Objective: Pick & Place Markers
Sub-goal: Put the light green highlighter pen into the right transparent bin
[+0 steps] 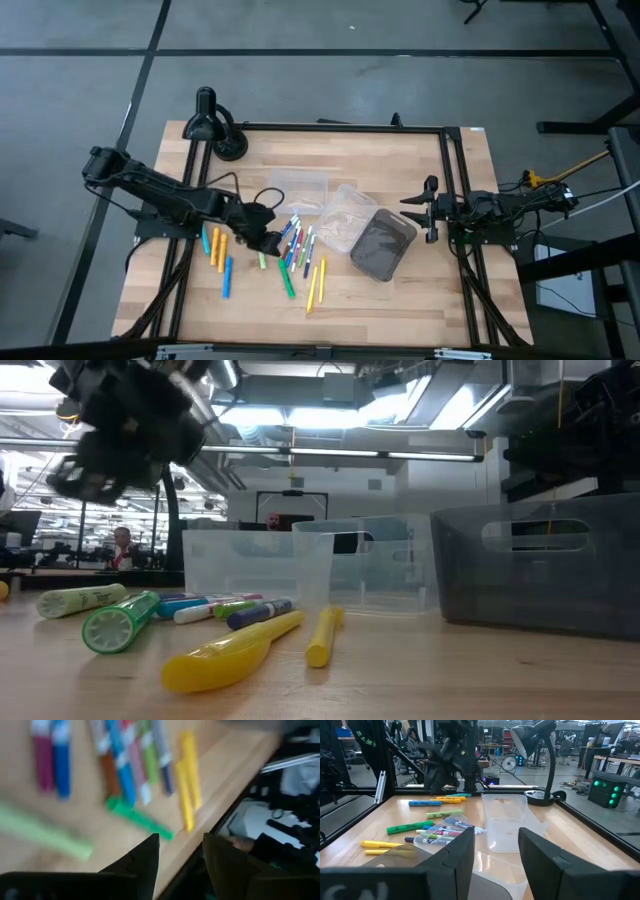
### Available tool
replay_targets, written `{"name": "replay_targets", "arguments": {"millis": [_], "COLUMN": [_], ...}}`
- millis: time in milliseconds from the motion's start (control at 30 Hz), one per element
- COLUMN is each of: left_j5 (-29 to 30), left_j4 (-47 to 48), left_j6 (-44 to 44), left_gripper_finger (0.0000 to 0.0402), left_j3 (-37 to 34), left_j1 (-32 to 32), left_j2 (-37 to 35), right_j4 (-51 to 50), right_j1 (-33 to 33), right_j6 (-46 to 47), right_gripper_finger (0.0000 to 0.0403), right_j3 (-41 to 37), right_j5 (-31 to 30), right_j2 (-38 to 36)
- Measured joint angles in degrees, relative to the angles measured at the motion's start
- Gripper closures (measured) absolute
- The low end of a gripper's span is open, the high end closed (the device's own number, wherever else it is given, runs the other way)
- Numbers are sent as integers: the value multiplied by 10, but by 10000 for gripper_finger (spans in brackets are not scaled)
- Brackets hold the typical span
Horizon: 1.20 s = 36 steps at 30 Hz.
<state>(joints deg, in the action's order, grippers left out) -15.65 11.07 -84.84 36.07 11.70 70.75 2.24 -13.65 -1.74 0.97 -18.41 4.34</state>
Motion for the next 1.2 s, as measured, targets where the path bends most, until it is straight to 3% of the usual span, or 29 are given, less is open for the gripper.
{"name": "replay_targets", "arguments": {"millis": [167,267,467,600,800,1200], "left_j5": [-88,-93,-25,36,75,73], "left_j4": [54,105,182,179,176,184], "left_j6": [-81,-83,-91,-91,-107,-131], "left_gripper_finger": [252,251,251,251,251,251], "left_j3": [0,0,0,0,0,0], "left_j1": [0,0,-2,-2,-2,-2], "left_j2": [25,28,28,28,28,71], "right_j4": [0,0,0,0,0,0], "right_j1": [0,0,0,0,0,0], "right_j6": [0,-1,-1,-1,-1,0], "right_gripper_finger": [251,251,251,251,251,251], "right_j3": [0,0,0,0,0,0], "right_j5": [0,0,0,0,0,0], "right_j2": [0,0,0,0,0,0]}}
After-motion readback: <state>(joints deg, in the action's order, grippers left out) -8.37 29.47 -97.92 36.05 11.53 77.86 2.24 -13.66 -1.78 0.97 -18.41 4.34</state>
